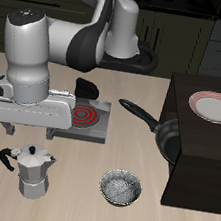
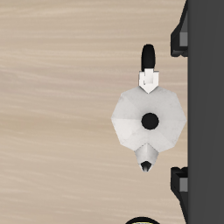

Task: Place the frypan on the top layer of the shelf and place the moka pot on the stove

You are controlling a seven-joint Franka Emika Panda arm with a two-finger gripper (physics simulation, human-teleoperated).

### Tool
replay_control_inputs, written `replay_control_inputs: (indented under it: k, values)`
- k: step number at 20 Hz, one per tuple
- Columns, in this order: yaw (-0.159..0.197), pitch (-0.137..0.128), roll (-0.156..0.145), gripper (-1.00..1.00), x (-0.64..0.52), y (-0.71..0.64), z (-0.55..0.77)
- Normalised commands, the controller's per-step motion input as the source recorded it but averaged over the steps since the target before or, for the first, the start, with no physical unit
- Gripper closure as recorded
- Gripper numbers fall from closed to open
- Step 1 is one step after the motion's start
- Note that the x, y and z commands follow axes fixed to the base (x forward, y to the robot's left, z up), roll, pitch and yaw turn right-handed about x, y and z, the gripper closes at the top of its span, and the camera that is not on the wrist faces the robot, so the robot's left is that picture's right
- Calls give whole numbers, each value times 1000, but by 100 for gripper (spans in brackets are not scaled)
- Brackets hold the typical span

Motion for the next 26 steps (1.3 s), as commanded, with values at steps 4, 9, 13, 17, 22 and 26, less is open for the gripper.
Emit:
replay_control_inputs:
  k: [4,9,13,17,22,26]
  values:
    - [8,1,13,-100,-3,14,-124]
    - [3,-2,19,-100,-51,87,-78]
    - [16,-11,14,-100,-12,57,-93]
    - [15,-3,-4,-100,7,0,-12]
    - [-32,-5,-6,-100,-81,-5,-58]
    - [4,6,-22,-100,-58,-143,-213]
